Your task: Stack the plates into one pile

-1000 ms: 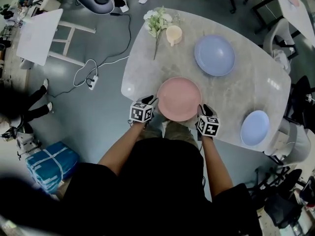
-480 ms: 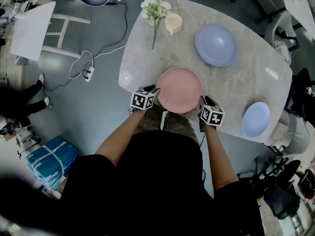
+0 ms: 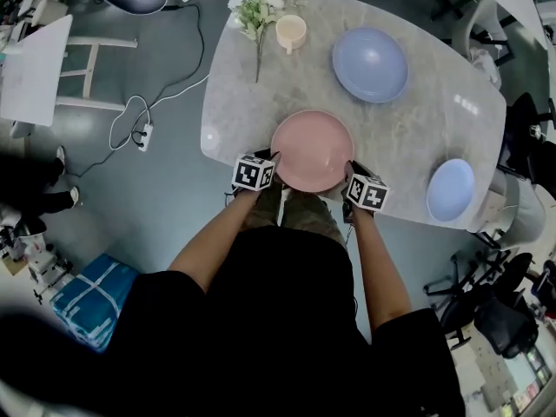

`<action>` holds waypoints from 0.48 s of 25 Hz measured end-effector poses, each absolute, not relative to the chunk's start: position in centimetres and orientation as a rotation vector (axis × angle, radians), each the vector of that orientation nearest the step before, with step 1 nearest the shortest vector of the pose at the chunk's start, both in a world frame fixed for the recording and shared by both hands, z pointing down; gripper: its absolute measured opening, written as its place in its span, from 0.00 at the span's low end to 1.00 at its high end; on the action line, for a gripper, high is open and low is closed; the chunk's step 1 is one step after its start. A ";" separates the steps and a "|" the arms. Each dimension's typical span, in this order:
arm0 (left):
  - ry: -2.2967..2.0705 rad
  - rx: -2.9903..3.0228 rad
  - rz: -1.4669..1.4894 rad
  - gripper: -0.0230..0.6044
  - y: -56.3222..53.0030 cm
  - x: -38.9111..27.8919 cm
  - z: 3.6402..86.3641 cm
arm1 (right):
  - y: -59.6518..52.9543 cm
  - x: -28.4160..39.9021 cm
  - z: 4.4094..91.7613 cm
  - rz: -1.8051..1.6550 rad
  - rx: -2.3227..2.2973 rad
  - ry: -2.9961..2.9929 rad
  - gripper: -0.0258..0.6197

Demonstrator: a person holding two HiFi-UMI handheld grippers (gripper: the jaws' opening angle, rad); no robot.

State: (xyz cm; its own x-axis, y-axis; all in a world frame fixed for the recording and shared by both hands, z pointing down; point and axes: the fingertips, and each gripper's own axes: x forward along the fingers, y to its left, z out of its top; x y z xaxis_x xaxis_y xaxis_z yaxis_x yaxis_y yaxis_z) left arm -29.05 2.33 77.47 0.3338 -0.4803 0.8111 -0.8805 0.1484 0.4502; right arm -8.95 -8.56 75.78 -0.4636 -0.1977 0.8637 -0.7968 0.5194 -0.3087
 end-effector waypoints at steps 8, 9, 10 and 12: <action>-1.244 1.521 0.433 0.16 2.4 -29.9 75.0 | -6.8 -8.7 73.7 0.961 0.921 -1.935 0.09; -1.237 1.523 0.428 0.15 2.3 -30.2 74.2 | -6.6 -8.8 73.3 0.978 0.942 -1.936 0.09; -1.229 1.533 0.424 0.15 2.1 -30.3 73.4 | -6.4 -8.7 72.9 1.000 0.967 -1.937 0.09; -1.205 1.569 0.427 0.15 1.9 -30.0 71.9 | -5.9 -8.2 71.8 1.042 1.025 -1.939 0.09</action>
